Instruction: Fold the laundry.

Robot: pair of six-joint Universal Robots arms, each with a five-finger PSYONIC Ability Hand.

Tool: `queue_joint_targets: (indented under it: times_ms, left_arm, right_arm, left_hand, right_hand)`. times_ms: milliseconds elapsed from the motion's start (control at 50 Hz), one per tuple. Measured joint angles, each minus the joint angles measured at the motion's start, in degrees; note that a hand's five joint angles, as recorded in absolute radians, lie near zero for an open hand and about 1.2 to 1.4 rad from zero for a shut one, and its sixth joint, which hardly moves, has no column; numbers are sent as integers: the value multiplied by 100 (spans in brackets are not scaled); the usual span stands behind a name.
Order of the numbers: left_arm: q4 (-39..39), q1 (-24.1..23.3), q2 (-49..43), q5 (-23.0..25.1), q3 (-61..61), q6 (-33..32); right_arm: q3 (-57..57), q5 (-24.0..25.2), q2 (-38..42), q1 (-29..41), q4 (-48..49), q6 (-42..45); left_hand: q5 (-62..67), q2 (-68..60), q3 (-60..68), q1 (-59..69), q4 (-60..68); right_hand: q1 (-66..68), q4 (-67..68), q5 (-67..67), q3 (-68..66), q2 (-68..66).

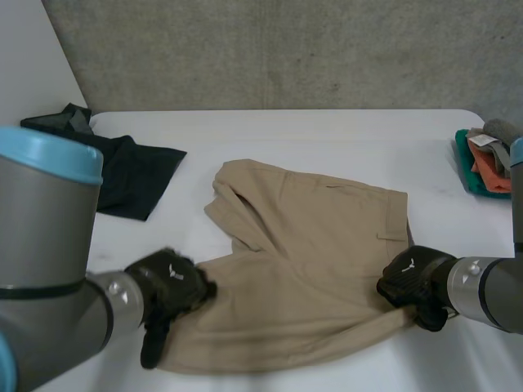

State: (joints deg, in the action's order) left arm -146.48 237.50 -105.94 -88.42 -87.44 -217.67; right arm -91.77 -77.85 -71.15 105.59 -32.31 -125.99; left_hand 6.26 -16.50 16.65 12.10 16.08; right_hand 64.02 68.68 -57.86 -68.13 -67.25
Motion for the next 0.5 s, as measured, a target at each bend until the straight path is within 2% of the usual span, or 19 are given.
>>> queue_joint_targets:
  times_ms: [60,180,280,380,500]
  left_arm:
    - [-193,40,-131,-20,317,-86]
    - [-1068,310,-613,85,1107,-166]
    - [-1721,619,-1513,642,1942,-178]
    - [-1760,794,-2427,1216,2757,-218]
    - [-1558,854,-3254,1548,3616,-358]
  right_arm:
    - [-26,-1,38,9,200,-120]
    - [-189,-22,56,78,716,-410]
    - [-346,-64,49,133,1154,-541]
    - [-450,-134,45,164,1479,-623]
    - [-488,-183,35,176,1675,-743]
  left_hand:
    - [-333,456,-446,-107,-450]
    - [-285,381,-385,-1,-378]
    - [894,-872,851,1399,913]
    - [1039,-976,966,1453,1055]
    - [1038,-976,966,1452,1051]
  right_hand:
    - [0,0,0,-1,0]
    - [0,0,-13,0,0]
    - [0,0,-20,0,0]
    - [0,0,-21,0,0]
    - [0,0,-20,0,0]
